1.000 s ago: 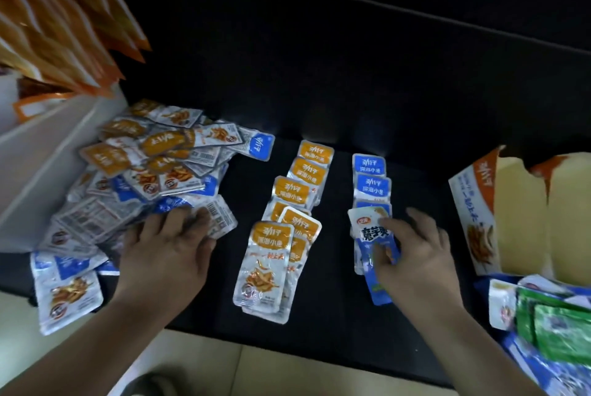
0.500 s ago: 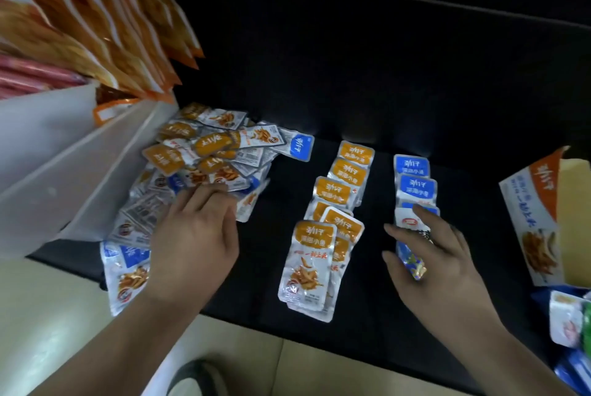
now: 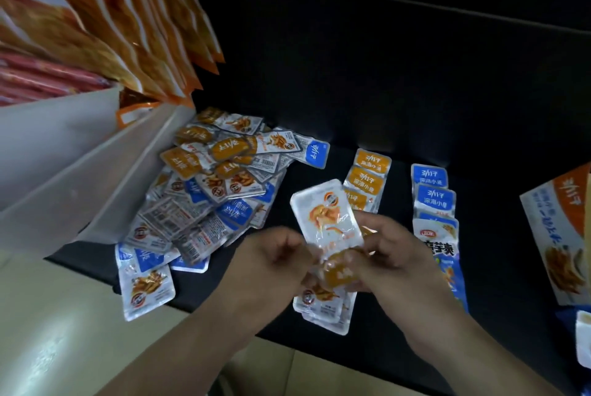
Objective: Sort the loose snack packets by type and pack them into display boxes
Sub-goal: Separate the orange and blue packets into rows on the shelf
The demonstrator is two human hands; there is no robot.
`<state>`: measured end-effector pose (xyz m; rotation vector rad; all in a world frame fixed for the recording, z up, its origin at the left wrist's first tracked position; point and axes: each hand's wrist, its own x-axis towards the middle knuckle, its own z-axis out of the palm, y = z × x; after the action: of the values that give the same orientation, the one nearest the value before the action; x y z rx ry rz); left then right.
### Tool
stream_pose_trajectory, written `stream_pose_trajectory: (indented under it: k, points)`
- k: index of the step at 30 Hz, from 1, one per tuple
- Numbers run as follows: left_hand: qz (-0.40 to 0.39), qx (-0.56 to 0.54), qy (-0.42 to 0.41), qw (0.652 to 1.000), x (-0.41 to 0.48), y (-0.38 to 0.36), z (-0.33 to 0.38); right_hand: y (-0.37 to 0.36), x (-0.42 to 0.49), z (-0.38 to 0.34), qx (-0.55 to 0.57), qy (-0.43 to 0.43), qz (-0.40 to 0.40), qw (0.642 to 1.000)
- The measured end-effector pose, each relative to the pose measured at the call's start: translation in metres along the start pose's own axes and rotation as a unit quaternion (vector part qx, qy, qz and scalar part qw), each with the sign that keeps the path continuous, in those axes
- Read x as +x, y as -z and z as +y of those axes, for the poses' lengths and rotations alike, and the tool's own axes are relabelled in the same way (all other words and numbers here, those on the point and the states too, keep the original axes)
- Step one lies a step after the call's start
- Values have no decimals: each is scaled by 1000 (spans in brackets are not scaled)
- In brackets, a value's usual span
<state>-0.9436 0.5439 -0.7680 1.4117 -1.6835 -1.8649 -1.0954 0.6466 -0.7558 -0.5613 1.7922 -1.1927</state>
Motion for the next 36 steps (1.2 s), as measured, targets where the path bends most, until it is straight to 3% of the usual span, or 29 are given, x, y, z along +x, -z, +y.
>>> stream_pose_trajectory:
  k: [3,5,7,9,12,15,18,21,24,27,33,36]
  points:
    - [80,134,-49,986,10,14,-21,19,13,-8,-176,35,-51,982]
    - [100,137,-65,983,14,23,-28,26,30,-18,-371,76,-125,917]
    - [46,151,-76,985,13,22,-27,20,47,-29,-480,100,-199,848]
    - [-10,171,-90,981,10,14,-25,10,61,-38,-470,94,-230,847]
    - [-26,191,-104,976,9,3,-25,-5,77,-38,-431,132,-192,872]
    - [-4,114,-64,991,20,0,-20,-8,86,-21,-354,166,-100,915]
    - [23,20,-8,1000,36,-6,-8,-1,81,9,-338,244,58,907]
    - [13,8,-20,1000,49,-19,-1,2,66,38,-326,249,109,905]
    - [32,170,-115,978,56,-24,-11,4,57,61,-425,224,67,875]
    - [101,352,-209,907,40,-4,-38,8,57,69,-484,219,68,844]
    - [23,496,-257,829,9,0,-90,5,66,61,-495,215,65,839]
    - [30,491,-270,827,13,-2,-86,0,65,56,-516,218,67,826]
